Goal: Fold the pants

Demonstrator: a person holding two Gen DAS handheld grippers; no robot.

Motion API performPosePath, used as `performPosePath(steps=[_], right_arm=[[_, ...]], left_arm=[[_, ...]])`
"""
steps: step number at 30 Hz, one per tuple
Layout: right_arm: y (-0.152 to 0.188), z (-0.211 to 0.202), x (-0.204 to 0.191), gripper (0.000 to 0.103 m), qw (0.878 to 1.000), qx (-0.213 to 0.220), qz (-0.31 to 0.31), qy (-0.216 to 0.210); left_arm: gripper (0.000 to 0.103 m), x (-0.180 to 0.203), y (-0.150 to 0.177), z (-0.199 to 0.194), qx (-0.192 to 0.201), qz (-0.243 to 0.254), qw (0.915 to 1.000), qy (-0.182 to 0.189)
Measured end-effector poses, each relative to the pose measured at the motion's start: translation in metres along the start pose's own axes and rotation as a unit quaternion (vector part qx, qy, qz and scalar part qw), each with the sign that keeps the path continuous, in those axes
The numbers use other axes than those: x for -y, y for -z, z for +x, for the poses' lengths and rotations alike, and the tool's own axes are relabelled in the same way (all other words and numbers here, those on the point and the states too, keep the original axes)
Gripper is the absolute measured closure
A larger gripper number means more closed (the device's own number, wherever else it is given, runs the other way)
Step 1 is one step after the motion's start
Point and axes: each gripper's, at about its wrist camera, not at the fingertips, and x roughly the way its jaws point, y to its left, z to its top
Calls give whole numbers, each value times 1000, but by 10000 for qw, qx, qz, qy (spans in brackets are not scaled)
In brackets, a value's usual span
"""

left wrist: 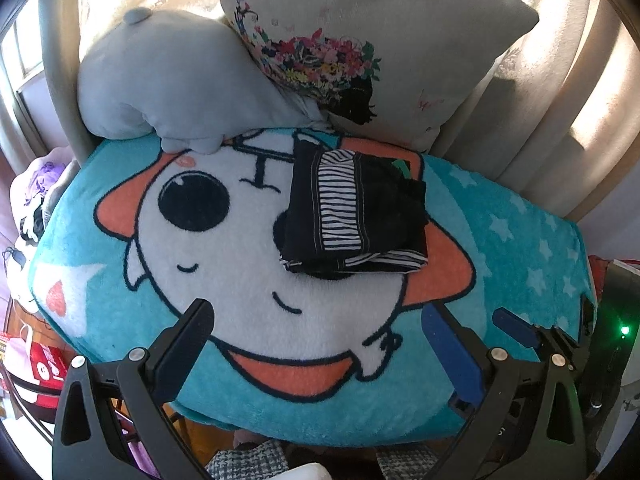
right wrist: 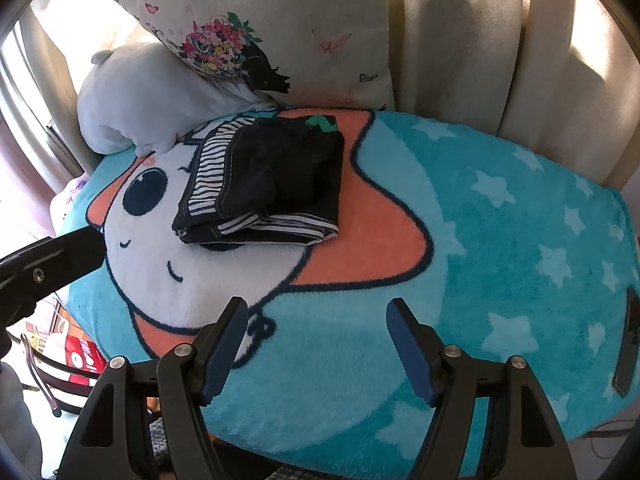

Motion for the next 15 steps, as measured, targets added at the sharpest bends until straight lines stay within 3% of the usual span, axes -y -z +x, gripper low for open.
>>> performPosePath(steps=[15], right_arm=[[-7, 4, -1, 27, 9999, -2, -77, -123]], left_arm=[[0, 0, -4, 10, -185, -99, 9998, -46]])
